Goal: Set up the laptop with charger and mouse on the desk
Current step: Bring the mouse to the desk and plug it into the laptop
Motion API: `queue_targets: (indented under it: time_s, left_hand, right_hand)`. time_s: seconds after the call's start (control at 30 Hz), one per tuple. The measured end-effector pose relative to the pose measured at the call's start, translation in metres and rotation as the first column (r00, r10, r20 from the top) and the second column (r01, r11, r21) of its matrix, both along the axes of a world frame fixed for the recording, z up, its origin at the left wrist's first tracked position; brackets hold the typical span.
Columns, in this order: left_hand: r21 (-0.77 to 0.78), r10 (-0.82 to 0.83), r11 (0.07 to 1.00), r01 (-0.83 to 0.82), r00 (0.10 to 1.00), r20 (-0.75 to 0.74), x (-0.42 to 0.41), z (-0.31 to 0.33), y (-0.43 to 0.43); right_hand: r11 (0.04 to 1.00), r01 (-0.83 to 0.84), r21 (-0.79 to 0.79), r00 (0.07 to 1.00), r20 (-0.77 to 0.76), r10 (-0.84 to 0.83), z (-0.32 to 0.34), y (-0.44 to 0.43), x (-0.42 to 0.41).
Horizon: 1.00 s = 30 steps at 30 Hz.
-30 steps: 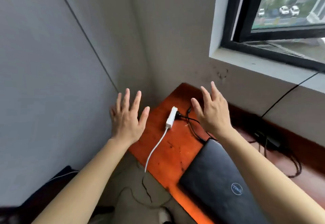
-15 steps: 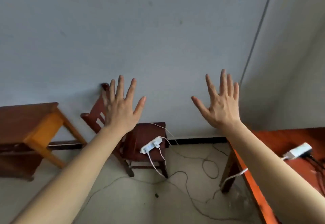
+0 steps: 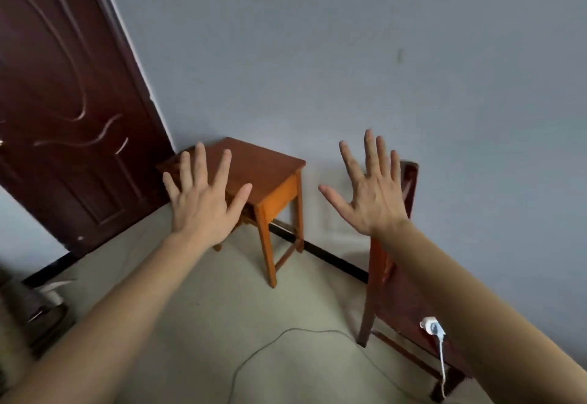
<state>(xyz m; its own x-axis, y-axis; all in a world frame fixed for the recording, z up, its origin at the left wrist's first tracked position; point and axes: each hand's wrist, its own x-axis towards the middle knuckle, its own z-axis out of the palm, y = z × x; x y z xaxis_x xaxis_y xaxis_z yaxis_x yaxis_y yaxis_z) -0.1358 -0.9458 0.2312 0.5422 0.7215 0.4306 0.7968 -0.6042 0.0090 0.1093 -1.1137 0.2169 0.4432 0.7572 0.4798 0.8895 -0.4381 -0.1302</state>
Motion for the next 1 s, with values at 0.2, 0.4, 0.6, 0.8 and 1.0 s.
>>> queue_targets:
  time_s: [0.2,0.4,0.6,0.8,1.0]
  left_hand:
    - [-0.059,0.183,0.982,-0.180,0.982,0.048,-0.055,-0.017,0.102]
    - [0.002,0.332,0.943,-0.332,0.942,0.042,-0.065,-0.023,0.260]
    - [0.026,0.405,0.912,-0.408,0.910,0.085,-0.050,-0.008,0.371]
    - [-0.019,0.461,0.887,-0.461,0.886,0.050,-0.060,-0.020,0.491]
    - [-0.054,0.453,0.891,-0.451,0.891,0.019,-0.080,-0.053,0.626]
  right_hand:
    - [0.975,-0.218,-0.054,0.976,0.015,0.219,-0.013,0.175,-0.044]
    - [0.910,-0.408,-0.068,0.913,-0.004,0.409,-0.026,0.379,-0.058]
    - [0.882,-0.461,-0.097,0.887,-0.022,0.461,-0.025,0.512,-0.035]
    - [0.841,-0.523,-0.139,0.851,-0.045,0.523,-0.028,0.648,-0.039]
    - [0.846,-0.506,-0.168,0.862,-0.058,0.504,-0.057,0.780,-0.052]
